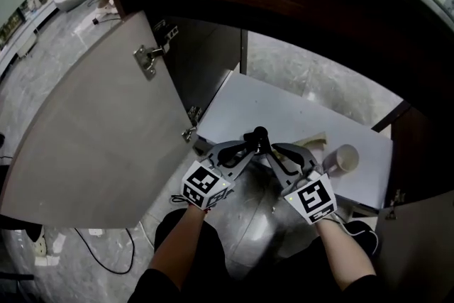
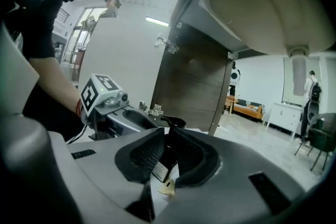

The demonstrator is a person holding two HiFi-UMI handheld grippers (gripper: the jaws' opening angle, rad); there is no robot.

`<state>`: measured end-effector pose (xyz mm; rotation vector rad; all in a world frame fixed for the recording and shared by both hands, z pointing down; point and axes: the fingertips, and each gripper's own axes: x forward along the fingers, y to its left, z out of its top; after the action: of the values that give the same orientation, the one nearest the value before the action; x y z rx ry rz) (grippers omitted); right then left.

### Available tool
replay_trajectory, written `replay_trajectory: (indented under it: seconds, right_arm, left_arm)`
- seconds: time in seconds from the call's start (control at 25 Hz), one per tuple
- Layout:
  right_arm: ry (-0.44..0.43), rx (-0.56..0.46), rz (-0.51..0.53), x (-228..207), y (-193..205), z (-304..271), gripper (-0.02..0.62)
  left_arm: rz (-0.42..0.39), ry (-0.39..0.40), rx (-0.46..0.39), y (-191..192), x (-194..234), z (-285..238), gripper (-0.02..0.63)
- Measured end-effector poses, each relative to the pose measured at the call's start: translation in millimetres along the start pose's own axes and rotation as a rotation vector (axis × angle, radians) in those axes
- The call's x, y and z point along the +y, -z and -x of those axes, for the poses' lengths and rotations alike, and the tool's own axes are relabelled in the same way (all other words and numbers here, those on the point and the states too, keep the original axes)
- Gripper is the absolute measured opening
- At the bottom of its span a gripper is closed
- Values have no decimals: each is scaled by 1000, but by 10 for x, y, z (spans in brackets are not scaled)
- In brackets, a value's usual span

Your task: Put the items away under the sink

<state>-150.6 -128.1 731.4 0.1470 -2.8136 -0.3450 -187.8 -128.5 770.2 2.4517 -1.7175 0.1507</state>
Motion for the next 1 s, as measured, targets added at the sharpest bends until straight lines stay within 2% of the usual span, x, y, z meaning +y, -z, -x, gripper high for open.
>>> replay_trajectory:
  seconds: [0.08, 0.16, 0.2, 0.28, 0.36, 0.48, 0.6, 0.72, 0.92, 1.0]
  right_arm:
    - [-5, 5, 34, 38, -5, 48, 55]
    - [-8, 14, 50, 51, 1, 82, 51]
    - [-8, 17, 53, 50, 5, 93, 51]
    - [-3, 22, 51, 39, 14, 108, 51]
    - [2, 26, 43, 28, 20, 122, 51]
    - [2, 33, 44, 38, 32, 147, 51]
    - [4, 34, 46, 30, 24, 161, 51]
    - [5, 30, 41, 30, 11, 179, 51]
    - [-7, 27, 42, 76, -7, 173, 51]
    - [-12, 28, 48, 96, -11, 172, 51]
  left_arm:
    - [24, 75, 1, 2, -122, 30, 37]
    - [33, 180, 31, 54, -304, 14, 26]
    - [16, 216, 62, 111, -383, -6, 23]
    - [-64, 233, 141, 254, -471, -68, 23]
    - [-129, 209, 204, 381, -488, -132, 21]
    - [-153, 145, 239, 474, -412, -184, 9]
    - [-113, 54, 224, 454, -226, -202, 9]
    - [-48, 8, 197, 428, -109, -222, 9]
    - [-92, -27, 225, 473, -86, -289, 9]
    - [-96, -18, 202, 430, -118, -320, 9]
